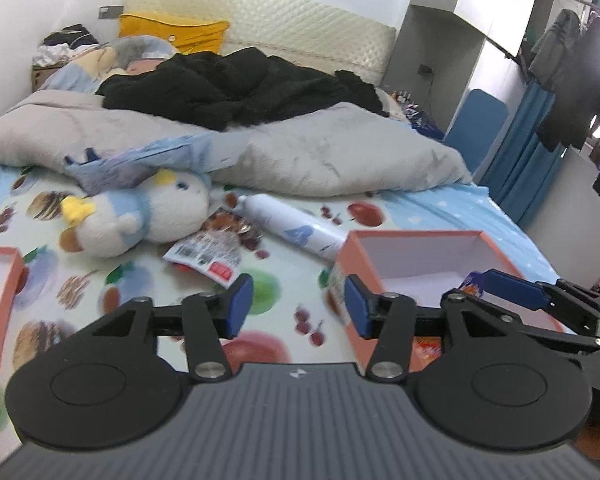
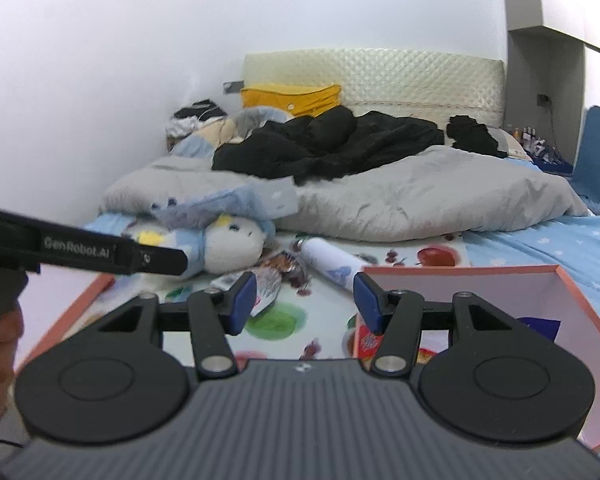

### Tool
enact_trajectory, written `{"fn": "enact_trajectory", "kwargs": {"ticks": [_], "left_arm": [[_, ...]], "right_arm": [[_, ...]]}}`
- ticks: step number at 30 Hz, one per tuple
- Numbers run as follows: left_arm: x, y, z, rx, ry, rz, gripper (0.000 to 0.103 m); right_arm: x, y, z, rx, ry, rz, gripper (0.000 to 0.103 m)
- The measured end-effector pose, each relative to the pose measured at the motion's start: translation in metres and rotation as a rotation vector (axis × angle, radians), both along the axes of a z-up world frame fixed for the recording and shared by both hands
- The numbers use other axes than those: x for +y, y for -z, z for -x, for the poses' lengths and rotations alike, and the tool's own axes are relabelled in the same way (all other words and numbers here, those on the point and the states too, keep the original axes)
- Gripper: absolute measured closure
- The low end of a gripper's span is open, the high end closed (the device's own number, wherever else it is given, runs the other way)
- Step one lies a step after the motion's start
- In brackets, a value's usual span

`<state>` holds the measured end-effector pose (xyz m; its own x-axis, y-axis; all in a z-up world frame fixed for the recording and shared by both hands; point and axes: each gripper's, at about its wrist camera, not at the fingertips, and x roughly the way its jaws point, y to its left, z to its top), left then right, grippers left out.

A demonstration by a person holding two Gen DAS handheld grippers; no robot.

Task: Organize snacks
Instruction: 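Withdraw both open tools from the box toward the remaining snacks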

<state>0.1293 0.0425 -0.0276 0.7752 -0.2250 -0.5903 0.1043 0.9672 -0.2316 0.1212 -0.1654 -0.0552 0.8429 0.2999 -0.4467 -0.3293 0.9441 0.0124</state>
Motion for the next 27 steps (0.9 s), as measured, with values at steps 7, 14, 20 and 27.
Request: {"fn": "enact_trajectory", "kwargs": {"ticks": [7, 14, 20, 27], "left_arm": [[0.019, 0.031, 0.023, 0.049, -0.033, 0.017, 0.035], [0.04, 0.058, 0.04, 0.088, -0.066, 0.07, 0.034], [0.059, 0.087, 0.039, 0.126, -0.12, 0.106, 0.034], [0.081, 0.123, 0.017, 0.136, -0.187, 0.164, 0.035]], "right_arm": [[0.016, 0.019, 0.02, 0.044, -0.026, 0.003, 0.047], [0.029, 0.036, 0.026, 0.069, -0.038, 0.011, 0.047], [0.042, 0.053, 0.023, 0.087, -0.059, 0.049, 0.047], [0.056, 0.079, -0.004, 0.146, -0.112, 0.125, 0.047]]}}
